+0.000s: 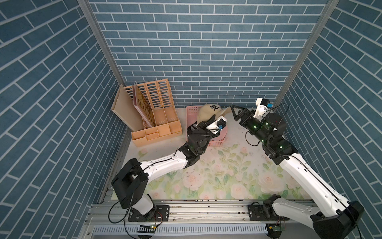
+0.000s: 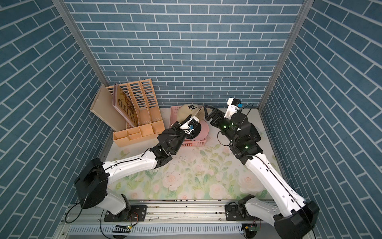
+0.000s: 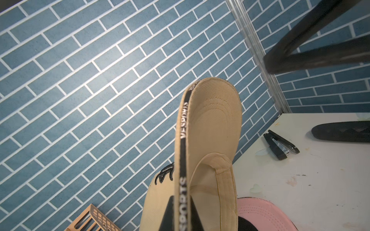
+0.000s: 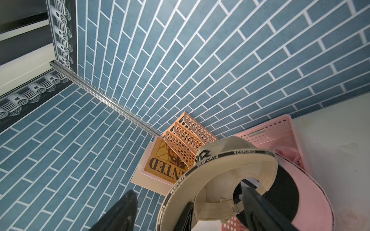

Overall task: Turn the baseball cap inside out
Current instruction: Place the baseball cap at the center of the board.

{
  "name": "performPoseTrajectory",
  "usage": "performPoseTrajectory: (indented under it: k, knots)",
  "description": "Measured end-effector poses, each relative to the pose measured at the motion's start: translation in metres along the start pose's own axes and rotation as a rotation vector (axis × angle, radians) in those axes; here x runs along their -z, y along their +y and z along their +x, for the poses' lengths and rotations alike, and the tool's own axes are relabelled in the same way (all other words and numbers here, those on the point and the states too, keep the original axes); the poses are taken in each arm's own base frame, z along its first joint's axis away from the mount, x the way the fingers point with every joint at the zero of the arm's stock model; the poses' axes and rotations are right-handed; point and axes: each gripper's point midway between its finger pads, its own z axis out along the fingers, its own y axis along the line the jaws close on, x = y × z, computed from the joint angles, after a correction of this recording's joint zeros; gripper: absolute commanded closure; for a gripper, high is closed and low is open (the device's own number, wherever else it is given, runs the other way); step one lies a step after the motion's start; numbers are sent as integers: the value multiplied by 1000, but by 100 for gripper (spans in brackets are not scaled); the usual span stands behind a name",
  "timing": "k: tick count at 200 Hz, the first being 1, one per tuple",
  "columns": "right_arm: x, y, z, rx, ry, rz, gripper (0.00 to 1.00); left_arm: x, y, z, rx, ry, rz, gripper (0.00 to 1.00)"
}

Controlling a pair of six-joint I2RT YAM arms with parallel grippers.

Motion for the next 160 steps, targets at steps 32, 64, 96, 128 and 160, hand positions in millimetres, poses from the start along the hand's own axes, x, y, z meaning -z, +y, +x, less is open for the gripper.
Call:
performPoseTrajectory:
  k: [32,64,96,128,160]
  knots:
    - [-15,-11,6,-64,37,-2,15,11,-6,2,-91,-16,-37,100]
    - [-25,-17,12,-117,70,-9,21,15,-17,7,-207,-24,-87,100]
    - [-35,-29,21,-167,112,2,49,15,-22,11,-290,-23,-127,100]
    - [-39,-34,23,-223,136,-11,80,16,-21,10,-343,-19,-143,100]
    - [-39,-34,23,-266,146,-27,100,14,-27,13,-389,-16,-146,100]
